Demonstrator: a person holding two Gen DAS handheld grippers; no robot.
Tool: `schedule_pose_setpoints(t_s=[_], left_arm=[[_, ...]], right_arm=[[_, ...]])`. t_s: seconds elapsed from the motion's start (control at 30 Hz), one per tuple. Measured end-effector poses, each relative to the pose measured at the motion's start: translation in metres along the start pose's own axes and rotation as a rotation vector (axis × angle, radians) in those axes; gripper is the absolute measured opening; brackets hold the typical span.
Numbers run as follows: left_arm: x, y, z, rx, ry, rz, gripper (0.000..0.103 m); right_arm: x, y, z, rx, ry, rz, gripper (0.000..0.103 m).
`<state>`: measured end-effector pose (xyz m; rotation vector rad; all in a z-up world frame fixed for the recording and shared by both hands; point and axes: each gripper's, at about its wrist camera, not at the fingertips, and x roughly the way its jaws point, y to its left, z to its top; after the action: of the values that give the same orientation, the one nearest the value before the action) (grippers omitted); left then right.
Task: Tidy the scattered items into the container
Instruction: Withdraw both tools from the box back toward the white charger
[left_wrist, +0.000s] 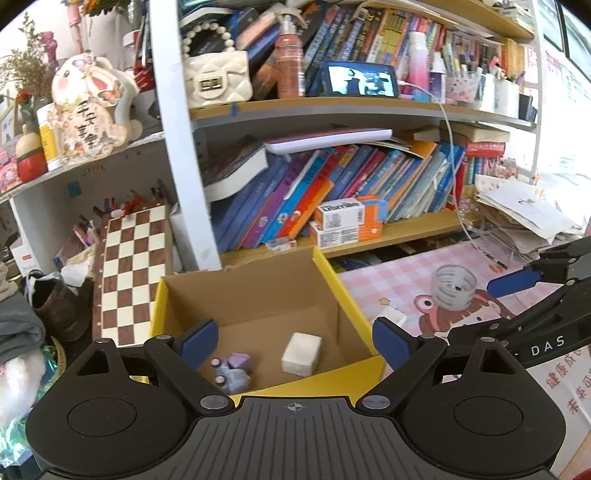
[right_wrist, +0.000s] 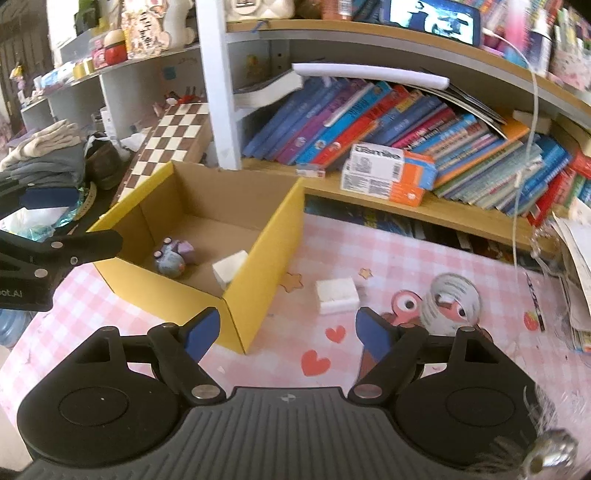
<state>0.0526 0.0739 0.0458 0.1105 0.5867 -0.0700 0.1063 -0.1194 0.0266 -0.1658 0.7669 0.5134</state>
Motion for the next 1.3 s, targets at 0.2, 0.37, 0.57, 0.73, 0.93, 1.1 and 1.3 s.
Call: schedule_pose_setpoints(t_s=[0.2, 0.37, 0.57, 0.73, 0.93, 1.1, 1.3], left_arm=[[-0.001, -0.021, 0.002, 0.015, 0.005, -0.010, 0.093], [-0.001, -0.038, 0.004, 0.026, 0.011, -0.015, 0.093], [-0.001, -0.060, 0.007, 0.036, 0.017, -0.010, 0.093], [-0.001, -0.078, 0.012, 0.045, 0.014, -0.001, 0.093], [0.004, -0.097, 0.018, 0.056, 0.018, 0.005, 0.093], [0.012, -0.112, 0.021, 0.067, 0.031, 0.005, 0.093], [0.026, -0.126, 0.021, 0.065, 0.054, -0.006, 0.093]], right_arm=[[-0.009, -0.017, -0.013, 0.026, 0.002, -0.008, 0.080], [-0.017, -0.031, -0.022, 0.033, 0.001, -0.007, 0.080], [-0.026, -0.053, -0.029, 0.041, -0.009, -0.009, 0.081], [-0.033, -0.072, -0.035, 0.048, -0.016, -0.010, 0.081], [-0.037, -0.094, -0.039, 0.055, -0.020, -0.008, 0.082], [-0.034, -0.109, -0.043, 0.061, -0.009, -0.001, 0.082], [-0.028, -0.123, -0.048, 0.080, 0.004, -0.009, 0.082]])
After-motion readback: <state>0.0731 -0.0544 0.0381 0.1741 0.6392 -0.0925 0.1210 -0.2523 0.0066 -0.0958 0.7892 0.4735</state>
